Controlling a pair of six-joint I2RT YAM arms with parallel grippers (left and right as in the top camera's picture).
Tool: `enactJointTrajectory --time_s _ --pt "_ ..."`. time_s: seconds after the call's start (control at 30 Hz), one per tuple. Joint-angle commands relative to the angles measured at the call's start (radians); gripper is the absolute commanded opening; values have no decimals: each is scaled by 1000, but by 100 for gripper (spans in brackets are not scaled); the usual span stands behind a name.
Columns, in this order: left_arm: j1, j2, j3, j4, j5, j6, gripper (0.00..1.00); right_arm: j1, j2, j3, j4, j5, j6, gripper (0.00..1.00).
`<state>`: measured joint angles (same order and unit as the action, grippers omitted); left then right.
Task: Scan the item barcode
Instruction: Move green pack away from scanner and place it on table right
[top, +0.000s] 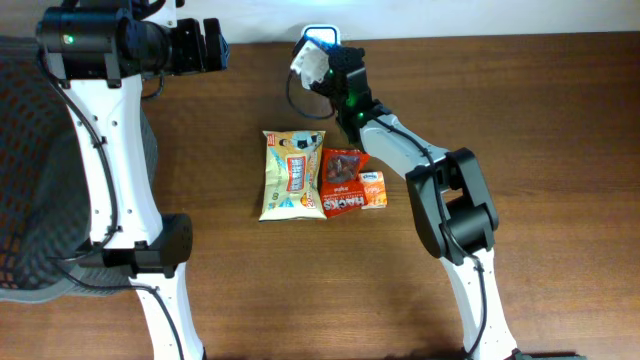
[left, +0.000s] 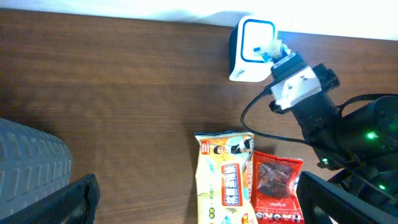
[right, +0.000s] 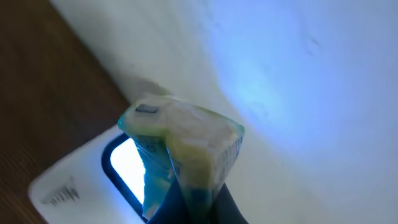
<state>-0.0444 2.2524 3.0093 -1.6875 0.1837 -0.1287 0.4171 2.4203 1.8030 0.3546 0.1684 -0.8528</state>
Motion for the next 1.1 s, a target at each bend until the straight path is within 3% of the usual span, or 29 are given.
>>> enactJointTrajectory --time_s 0.0,0.1,0.2,0.3,0.43,0.47,0.5,0.57,0.67,0.8,0.87,0.93,1.07 --pt "2 -21 12 0 7 -6 99 8 3 8 44 79 -250 4" --pt "2 -21 12 0 7 -6 99 10 3 8 37 99 -158 4" --pt "2 -21 12 0 7 -6 99 -8 -79 9 63 243 246 4" --pt "2 -21 12 0 7 -6 99 -138 -313 9 -288 239 640 4" --pt "2 -21 12 0 7 -6 99 -402 -534 9 -822 64 940 4" --pt "2 -21 12 0 6 -6 99 -459 -552 9 -924 19 941 4" --pt "2 -21 12 0 7 -6 99 -572 -555 7 -1135 -53 941 4" --pt "2 -21 12 0 7 -6 99 -691 -536 -30 -1341 -89 943 4" --pt "2 -21 12 0 7 -6 99 -773 -516 -96 -1535 -124 1023 4" --pt "2 -21 12 0 7 -6 99 -785 -516 -257 -1378 -121 1030 4" --pt "2 -21 12 0 7 -6 99 -785 -516 -313 -1311 -267 1030 4" --pt "2 -21 12 0 7 -6 99 -783 -516 -328 -1301 -438 1030 4" --pt "2 -21 12 0 7 -6 99 -748 -516 -346 -1321 -507 1030 4"
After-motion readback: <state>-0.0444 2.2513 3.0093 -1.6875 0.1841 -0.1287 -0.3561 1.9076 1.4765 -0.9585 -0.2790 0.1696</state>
